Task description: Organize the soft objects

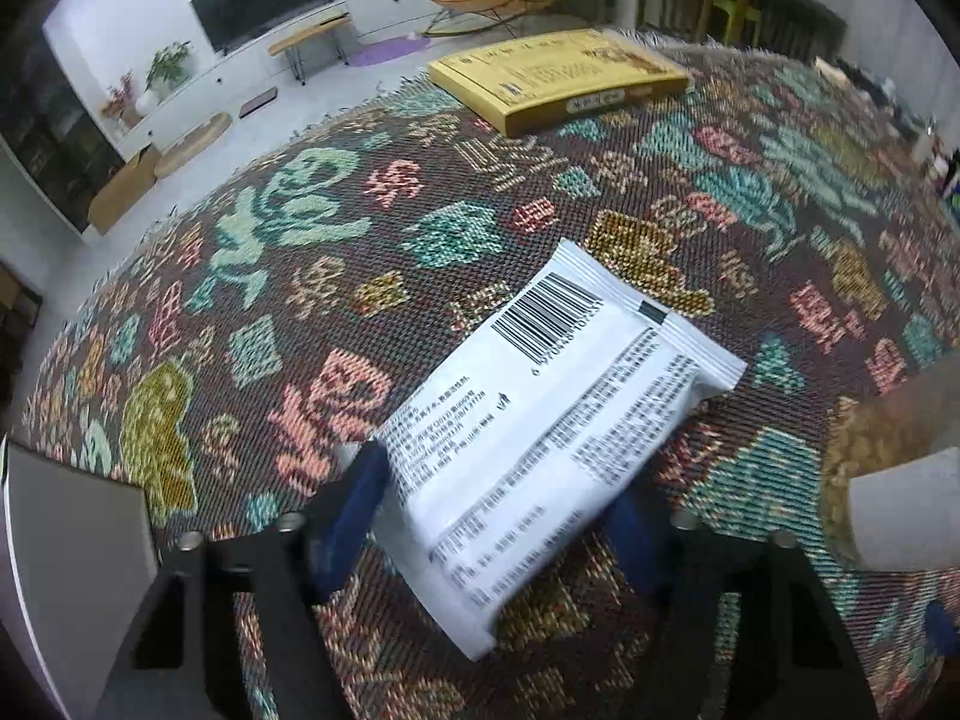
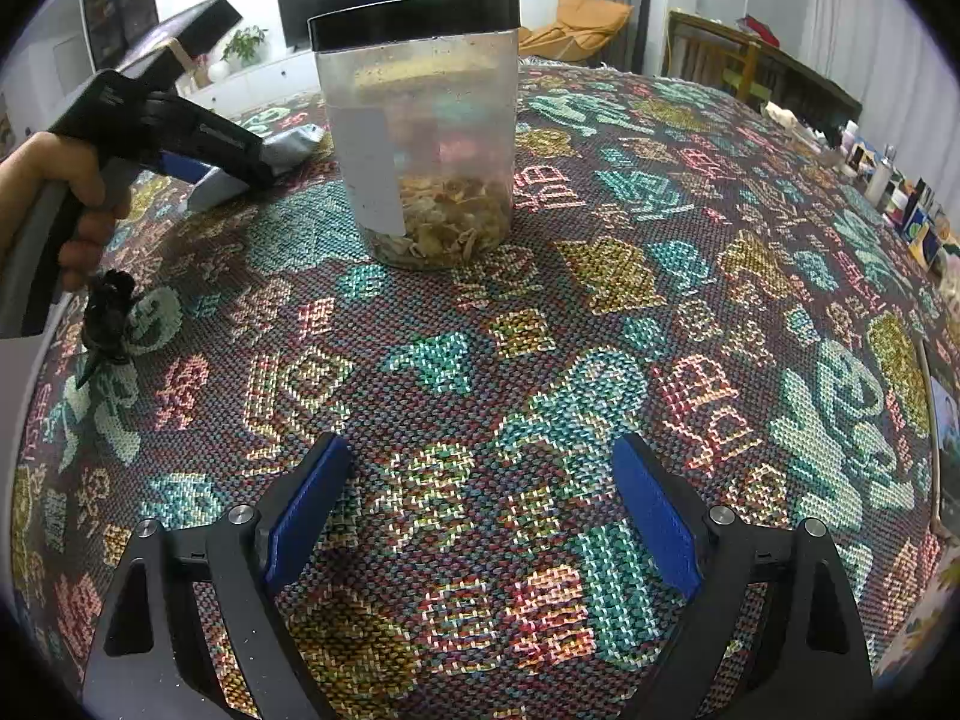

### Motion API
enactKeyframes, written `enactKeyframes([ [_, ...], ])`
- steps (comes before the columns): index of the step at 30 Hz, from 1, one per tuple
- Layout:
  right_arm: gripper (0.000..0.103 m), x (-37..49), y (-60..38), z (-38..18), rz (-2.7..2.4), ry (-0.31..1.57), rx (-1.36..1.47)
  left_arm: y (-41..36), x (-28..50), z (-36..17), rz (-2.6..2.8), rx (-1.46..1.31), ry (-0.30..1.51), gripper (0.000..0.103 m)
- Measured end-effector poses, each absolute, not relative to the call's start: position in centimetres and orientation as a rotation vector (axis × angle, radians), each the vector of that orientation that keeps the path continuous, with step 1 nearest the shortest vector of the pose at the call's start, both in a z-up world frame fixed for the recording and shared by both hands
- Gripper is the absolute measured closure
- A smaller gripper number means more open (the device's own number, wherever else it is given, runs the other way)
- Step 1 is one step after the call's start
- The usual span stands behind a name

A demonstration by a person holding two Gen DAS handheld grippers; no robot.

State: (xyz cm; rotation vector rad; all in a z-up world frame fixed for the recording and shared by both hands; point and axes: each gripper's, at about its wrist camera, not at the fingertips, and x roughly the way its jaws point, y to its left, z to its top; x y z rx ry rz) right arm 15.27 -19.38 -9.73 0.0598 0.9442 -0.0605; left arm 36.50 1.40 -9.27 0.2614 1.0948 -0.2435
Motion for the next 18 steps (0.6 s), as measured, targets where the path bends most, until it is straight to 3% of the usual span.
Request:
enactKeyframes([
  [4,0.011,15.3,-19.5,-9.7,-0.051,0.939,0.082,2.8,34.5,-7.5,-0.247,0.169,1.080,0.048],
  [11,0.013,14.7,-22.6,-9.1,-0.009,0.886,0.305,3.6,26.0,-4.4,-0.341,0.122,1.060,0.050],
  [18,0.013,12.8,-25.7,-7.8,-0.115,0.778,0.435,0.3,16.4,-4.6,-0.429,0.120,1.056,0.050],
])
